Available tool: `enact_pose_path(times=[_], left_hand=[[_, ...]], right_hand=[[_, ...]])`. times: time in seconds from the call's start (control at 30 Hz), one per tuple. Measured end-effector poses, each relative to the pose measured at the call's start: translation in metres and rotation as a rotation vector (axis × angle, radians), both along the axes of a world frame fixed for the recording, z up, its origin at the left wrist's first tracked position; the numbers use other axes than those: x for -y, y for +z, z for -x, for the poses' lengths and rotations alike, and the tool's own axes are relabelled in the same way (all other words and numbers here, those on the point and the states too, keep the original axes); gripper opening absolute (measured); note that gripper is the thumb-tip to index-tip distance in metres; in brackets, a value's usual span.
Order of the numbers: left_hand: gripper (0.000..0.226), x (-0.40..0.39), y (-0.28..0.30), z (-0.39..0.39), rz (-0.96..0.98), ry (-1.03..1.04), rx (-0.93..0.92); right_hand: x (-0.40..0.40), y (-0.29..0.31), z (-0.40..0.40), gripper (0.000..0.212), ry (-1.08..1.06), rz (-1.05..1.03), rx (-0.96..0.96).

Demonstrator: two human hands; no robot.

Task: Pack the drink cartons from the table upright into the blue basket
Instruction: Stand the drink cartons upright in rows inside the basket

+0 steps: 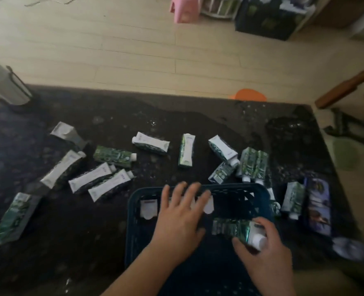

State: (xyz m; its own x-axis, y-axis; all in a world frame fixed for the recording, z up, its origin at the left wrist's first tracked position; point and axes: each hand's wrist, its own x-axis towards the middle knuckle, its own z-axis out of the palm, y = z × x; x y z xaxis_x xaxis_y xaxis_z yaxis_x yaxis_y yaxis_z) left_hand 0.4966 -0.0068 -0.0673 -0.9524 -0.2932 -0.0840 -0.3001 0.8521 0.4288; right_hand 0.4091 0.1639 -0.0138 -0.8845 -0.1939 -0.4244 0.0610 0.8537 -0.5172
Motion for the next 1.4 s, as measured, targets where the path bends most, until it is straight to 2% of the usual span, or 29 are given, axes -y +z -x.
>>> enact_pose_path(times=[0.07,0.13,0.27,0.37,0.43,0.5,0.6,0.67,0.77,0.93,1.0,1.07,1.13,1.2,1.3,1.33,1.4], left_hand=[[0.086,0.005,-0.003,0.017,0.084,0.112,0.08],[0.081,0.011,-0.008,0.03,0.116,0.169,0.183],[0.046,0.013,-0.014,0.04,0.123,0.237,0.184],[0.03,0.014,-0.014,0.046,0.15,0.25,0.167],[0.024,0.019,-0.011,0.052,0.129,0.239,0.183],[0.025,0.024,-0.01,0.057,0.094,0.233,0.198],[0.026,0.025,-0.01,0.059,0.113,0.21,0.186],[0.025,0.025,-0.013,0.058,0.118,0.201,0.17],[0.022,0.024,-0.015,0.057,0.135,0.201,0.134],[0.025,0.026,-0.018,0.056,0.139,0.192,0.109],[0.032,0.028,-0.015,0.053,0.076,0.154,0.046],[0.034,0.036,-0.007,0.042,-0.094,0.152,-0.097],[0.027,0.055,0.002,0.022,-0.228,0.264,-0.249],[0.018,0.081,0.002,-0.007,-0.234,0.489,-0.355],[0.01,0.124,-0.018,-0.066,-0.301,1.008,-0.402],[0.012,0.137,-0.027,-0.088,-0.311,1.161,-0.366],[0.019,0.159,-0.044,-0.132,-0.272,1.337,-0.217]], right_hand=[[-0.004,-0.019,0.021,0.059,0.095,-0.109,0.044],[-0.003,-0.044,0.038,0.062,0.196,-0.123,0.053],[0.015,-0.089,0.057,0.066,0.241,-0.075,0.071],[0.024,-0.112,0.059,0.069,0.228,0.01,0.12],[0.023,-0.119,0.051,0.075,0.155,0.097,0.164],[0.019,-0.123,0.044,0.079,-0.01,0.248,0.239],[0.015,-0.127,0.046,0.06,-0.321,0.523,0.441],[0.016,-0.127,0.049,0.04,-0.382,0.574,0.499],[0.021,-0.125,0.049,0.019,-0.304,0.52,0.438],[0.017,-0.12,0.06,0.021,-0.12,0.442,0.48],[0.009,-0.115,0.062,0.031,0.022,0.277,0.362],[0.006,-0.103,0.058,0.03,0.058,0.095,0.102],[0.011,-0.083,0.046,0.019,0.098,0.079,-0.168],[0.025,-0.061,0.026,0.024,0.167,0.21,-0.353],[0.066,-0.031,-0.015,0.025,0.307,0.447,-0.364],[0.085,-0.026,-0.03,0.024,0.385,0.509,-0.346],[0.129,-0.019,-0.059,0.021,0.577,0.614,-0.327]])
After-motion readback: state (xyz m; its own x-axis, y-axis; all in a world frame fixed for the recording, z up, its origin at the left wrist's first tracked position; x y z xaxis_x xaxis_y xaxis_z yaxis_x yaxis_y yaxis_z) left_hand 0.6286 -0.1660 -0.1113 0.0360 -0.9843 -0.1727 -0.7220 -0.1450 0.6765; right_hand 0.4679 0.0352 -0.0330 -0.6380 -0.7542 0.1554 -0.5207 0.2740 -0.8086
